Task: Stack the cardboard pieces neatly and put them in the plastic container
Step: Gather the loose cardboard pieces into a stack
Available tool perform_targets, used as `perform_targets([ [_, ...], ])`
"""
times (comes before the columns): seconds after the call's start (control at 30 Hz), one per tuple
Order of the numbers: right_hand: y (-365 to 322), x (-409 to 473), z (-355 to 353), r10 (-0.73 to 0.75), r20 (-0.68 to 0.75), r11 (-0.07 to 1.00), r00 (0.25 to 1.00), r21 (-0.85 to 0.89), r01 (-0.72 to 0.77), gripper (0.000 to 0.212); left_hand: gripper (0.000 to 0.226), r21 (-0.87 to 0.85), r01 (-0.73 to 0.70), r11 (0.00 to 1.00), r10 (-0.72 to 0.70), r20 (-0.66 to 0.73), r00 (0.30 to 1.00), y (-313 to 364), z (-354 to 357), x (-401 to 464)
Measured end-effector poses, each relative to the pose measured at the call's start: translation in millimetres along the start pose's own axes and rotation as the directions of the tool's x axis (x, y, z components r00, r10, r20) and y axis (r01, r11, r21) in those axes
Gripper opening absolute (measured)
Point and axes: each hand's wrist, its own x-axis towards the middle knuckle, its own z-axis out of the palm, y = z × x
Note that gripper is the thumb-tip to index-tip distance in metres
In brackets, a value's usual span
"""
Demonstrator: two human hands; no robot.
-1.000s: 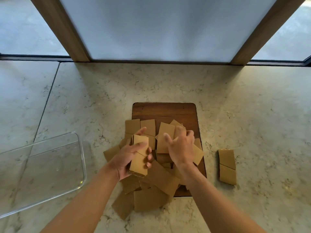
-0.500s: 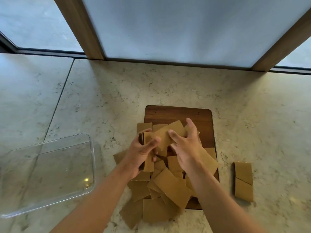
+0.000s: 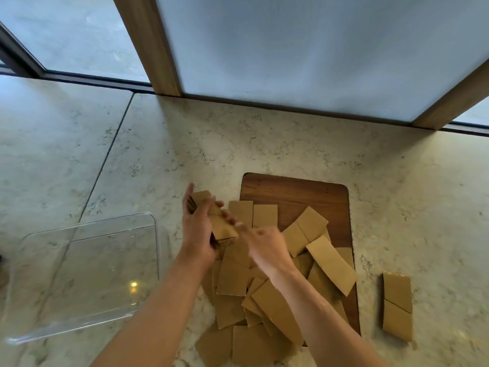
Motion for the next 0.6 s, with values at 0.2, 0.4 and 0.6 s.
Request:
perform_targets([
  [0.2, 3, 34, -30, -0.282, -0.294, 0.606, 0.913, -0.793, -0.068, 0.089, 0.053, -0.151, 0.214, 0.965, -0.200, 0.101, 0.975, 19, -18, 4],
  [0.4, -1, 51, -50, -0.301, -0.407, 0.909, 0.862, -0.395, 0.131, 0.043, 0.058, 0.081, 0.172, 0.982, -0.181, 0.120, 0.976, 16, -22, 8],
  [0.6, -24, 43, -35, -0.376, -0.494, 0.924, 0.784, -0.142, 0.354, 0.030, 0.065, 0.412, 0.095, 0.906, -0.201, 0.223, 0.954, 11, -12, 11],
])
